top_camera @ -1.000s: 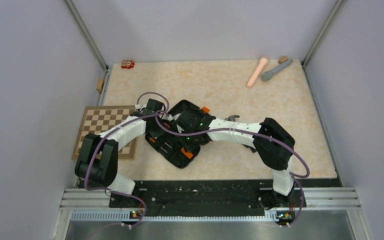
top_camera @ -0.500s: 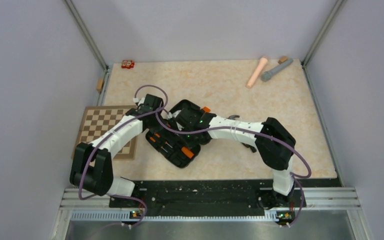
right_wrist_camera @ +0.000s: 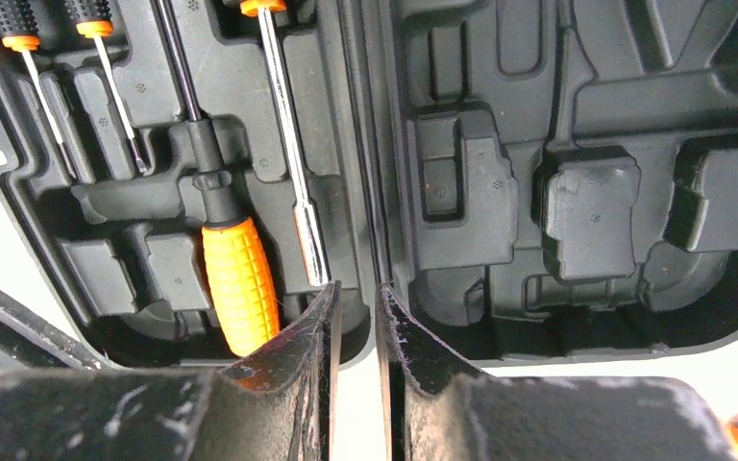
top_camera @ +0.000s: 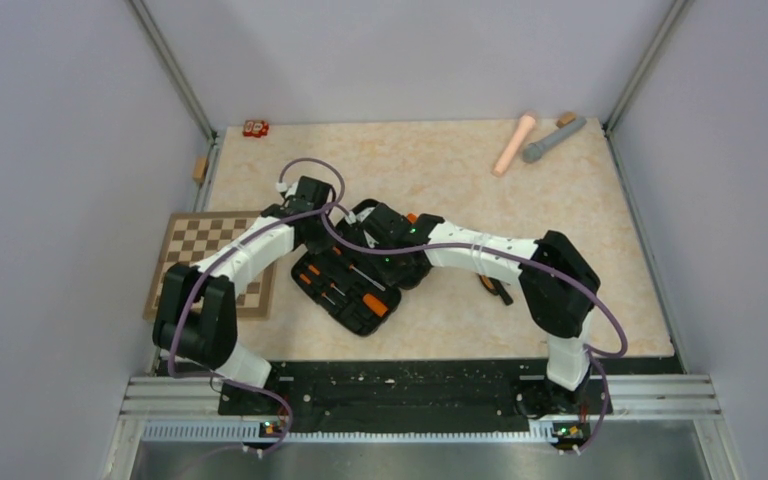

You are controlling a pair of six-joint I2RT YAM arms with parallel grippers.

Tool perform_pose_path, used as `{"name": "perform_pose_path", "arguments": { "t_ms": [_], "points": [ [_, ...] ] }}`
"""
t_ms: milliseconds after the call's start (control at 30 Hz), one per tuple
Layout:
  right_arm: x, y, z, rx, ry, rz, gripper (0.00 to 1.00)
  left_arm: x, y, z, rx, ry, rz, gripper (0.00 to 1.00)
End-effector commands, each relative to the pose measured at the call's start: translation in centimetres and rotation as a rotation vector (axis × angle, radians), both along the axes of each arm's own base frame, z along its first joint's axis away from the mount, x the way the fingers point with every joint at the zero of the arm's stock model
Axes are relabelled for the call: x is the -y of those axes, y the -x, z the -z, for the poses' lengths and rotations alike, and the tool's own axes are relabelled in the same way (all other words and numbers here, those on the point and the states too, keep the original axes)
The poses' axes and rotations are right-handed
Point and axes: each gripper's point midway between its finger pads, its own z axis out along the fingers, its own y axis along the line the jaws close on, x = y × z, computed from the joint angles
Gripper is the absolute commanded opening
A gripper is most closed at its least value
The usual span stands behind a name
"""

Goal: Pack the tool kit
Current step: Adjust the screwdriver in the toolbox.

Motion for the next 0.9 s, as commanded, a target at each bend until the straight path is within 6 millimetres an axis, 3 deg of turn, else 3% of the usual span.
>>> {"name": "perform_pose_path", "arguments": {
  "t_ms": [0,400,867],
  "points": [
    [-1.8,-0.5,-1.6,0.024,-0.070,-0.040,0.19,0.2,-1.7,-0.4,0.037,-0.025,0.015,0.22],
    [-3.2,0.7,0.4,-0.049,-0.106,-0.103,0.19,0.0,-1.9,-0.2,0.038,-0.043,0.012,0.22],
    [-1.9,0.5,3.1,-0.056,-0.024,-0.086,0.10,0.0,-1.0,3.9,-0.065,-0.070,0.032,0.17]
  ]
}}
